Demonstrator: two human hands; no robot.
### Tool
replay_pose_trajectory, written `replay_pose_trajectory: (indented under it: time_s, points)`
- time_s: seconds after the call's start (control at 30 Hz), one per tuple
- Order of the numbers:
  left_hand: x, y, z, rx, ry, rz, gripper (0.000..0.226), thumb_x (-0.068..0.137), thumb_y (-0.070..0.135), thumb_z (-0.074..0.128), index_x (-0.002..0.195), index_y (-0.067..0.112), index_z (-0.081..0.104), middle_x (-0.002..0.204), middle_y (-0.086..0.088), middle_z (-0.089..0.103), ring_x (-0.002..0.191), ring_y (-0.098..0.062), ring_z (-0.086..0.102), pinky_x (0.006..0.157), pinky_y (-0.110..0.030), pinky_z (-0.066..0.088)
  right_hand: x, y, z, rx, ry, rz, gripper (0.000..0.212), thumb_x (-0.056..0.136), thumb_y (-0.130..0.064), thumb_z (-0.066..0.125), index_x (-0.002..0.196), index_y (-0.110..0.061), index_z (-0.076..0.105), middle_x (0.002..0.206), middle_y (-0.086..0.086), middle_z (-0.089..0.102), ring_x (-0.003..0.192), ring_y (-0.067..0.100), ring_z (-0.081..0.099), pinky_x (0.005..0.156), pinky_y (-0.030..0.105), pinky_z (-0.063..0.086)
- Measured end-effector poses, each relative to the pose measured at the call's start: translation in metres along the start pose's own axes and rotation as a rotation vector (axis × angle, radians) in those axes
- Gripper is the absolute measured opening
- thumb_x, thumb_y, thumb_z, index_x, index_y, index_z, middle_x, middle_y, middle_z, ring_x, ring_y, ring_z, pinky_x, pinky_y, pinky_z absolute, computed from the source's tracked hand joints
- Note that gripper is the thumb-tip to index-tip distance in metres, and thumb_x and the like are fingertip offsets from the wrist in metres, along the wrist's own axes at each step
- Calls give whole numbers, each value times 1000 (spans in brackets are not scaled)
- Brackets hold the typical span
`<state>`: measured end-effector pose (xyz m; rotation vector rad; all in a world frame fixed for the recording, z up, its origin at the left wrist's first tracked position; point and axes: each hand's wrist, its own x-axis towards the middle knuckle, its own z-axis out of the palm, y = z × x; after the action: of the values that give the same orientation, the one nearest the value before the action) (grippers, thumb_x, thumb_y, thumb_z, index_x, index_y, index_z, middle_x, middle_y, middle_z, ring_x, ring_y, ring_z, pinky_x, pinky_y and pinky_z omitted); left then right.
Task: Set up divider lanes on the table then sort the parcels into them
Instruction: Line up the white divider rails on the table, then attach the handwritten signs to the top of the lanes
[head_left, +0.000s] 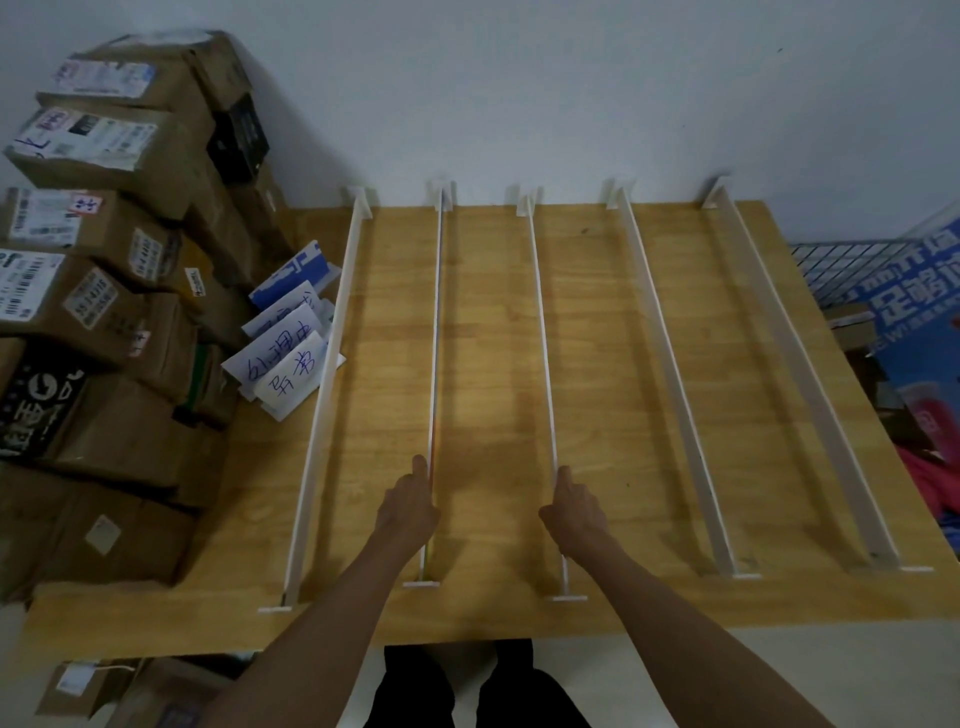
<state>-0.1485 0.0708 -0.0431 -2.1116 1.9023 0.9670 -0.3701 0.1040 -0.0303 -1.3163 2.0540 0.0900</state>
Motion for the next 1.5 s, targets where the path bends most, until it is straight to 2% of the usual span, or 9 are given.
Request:
replay_pose_trajectory:
  time_s: [0.33, 0.43, 0.67, 0.83, 0.93, 1.03, 1.2, 1.37, 1.5]
  points:
    - [0, 6, 0, -40, -5, -21, 56, 86, 17, 68, 128, 15, 32, 111, -13, 61, 93, -35, 63, 74, -43, 53, 6, 2, -4, -26, -5, -2, 45, 91, -17, 53, 132, -8, 36, 116, 17, 62, 109, 38, 61, 71, 33, 39]
    - [0, 6, 2, -30, -12, -14, 59, 86, 24, 70, 129, 13, 32, 111, -13, 62, 94, -34, 64, 78, -44, 54, 4, 4, -4, -31, -4, -7, 43, 91, -17, 54, 128, -9, 36, 115, 16, 62, 107, 38, 61, 71, 34, 39]
    - [-2, 11, 8, -35, -10, -23, 52, 86, 11, 66, 127, 15, 35, 111, -13, 62, 95, -34, 63, 74, -42, 53, 5, 9, -7, -47, -8, -28, 39, 90, -16, 56, 123, -12, 35, 111, 13, 63, 102, 36, 63, 70, 35, 41]
    - [-3, 19, 5, -26, -4, -26, 58, 88, 23, 67, 132, 12, 31, 116, -13, 61, 99, -35, 63, 80, -43, 54, 6, 8, -13, -142, -10, -64, 43, 95, -29, 52, 130, -12, 33, 117, 11, 62, 105, 33, 63, 73, 36, 41]
    - [-6, 23, -9, 10, 71, -24, 53, 93, 33, 59, 135, 13, 33, 123, -12, 57, 105, -36, 61, 80, -41, 52, 7, 4, -24, -160, 89, -99, 42, 98, -37, 46, 130, -12, 34, 121, 9, 56, 105, 32, 62, 74, 37, 42]
    - [-6, 24, -30, 40, 155, 8, 47, 98, 38, 52, 136, 15, 37, 130, -9, 51, 112, -31, 57, 80, -41, 49, 14, -8, -40, -181, 206, -197, 40, 96, -38, 47, 127, -14, 38, 121, 8, 52, 106, 30, 58, 79, 41, 49]
    - [-9, 14, -77, 144, 395, 41, 45, 99, 41, 48, 136, 17, 45, 136, -5, 47, 122, -26, 49, 93, -41, 46, 23, -43, -69, -312, 361, -418, 41, 95, -36, 48, 130, -16, 44, 129, 8, 51, 117, 30, 51, 94, 42, 43]
    - [-24, -7, -115, 62, 619, -68, 40, 99, 39, 50, 132, 16, 49, 136, -6, 46, 122, -25, 48, 94, -43, 50, 23, -96, -81, -404, 440, -656, 44, 96, -34, 46, 136, -16, 44, 139, 8, 47, 126, 29, 46, 104, 42, 37]
    - [-41, -35, -128, 46, 664, -162, 42, 99, 39, 47, 135, 17, 44, 141, -5, 43, 127, -26, 45, 102, -44, 43, 16, -139, -76, -424, 432, -777, 45, 94, -33, 49, 136, -16, 45, 137, 8, 49, 126, 29, 46, 105, 42, 37]
